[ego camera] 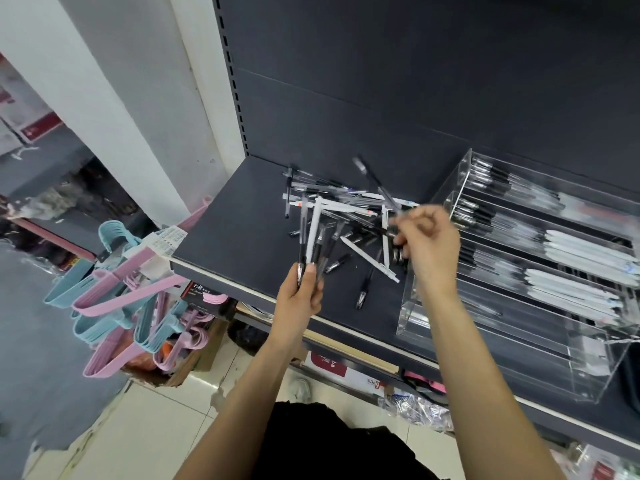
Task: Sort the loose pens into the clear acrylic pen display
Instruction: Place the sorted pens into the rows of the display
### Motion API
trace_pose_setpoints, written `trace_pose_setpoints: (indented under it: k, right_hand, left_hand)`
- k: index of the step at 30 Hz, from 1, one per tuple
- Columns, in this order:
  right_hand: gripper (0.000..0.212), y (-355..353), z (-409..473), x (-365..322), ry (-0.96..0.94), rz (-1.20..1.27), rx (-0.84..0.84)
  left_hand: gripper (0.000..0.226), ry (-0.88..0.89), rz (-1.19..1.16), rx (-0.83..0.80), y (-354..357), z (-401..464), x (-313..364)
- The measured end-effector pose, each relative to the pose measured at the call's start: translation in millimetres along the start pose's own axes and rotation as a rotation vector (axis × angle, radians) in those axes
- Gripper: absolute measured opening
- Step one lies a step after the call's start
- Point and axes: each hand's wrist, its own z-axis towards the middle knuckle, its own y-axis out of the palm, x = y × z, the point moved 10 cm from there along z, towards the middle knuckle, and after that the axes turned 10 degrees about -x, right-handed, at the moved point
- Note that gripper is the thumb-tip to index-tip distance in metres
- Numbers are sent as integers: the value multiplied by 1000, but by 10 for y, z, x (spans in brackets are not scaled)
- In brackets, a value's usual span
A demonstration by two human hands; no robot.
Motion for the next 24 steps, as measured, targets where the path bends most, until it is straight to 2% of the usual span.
trace_pose_setpoints:
  k: [5, 8, 13, 20, 24]
  right_hand:
    - [11, 436, -460, 472, 130, 28, -96]
    - [6, 573, -587, 595, 105, -47, -70]
    - [4, 586, -594, 526, 15, -255, -47]
    - [7, 711, -634, 508, 29, -393, -189]
    - [7, 751, -636, 515, 39, -520, -329]
  left_hand:
    - [24, 54, -146, 279, -12, 54, 58]
    - [25, 89, -207, 348, 56, 77, 95]
    - [21, 57, -200, 321, 118, 65, 46]
    - [18, 49, -297, 250, 59, 9, -52]
    - [14, 87, -248, 235, -67, -39, -23]
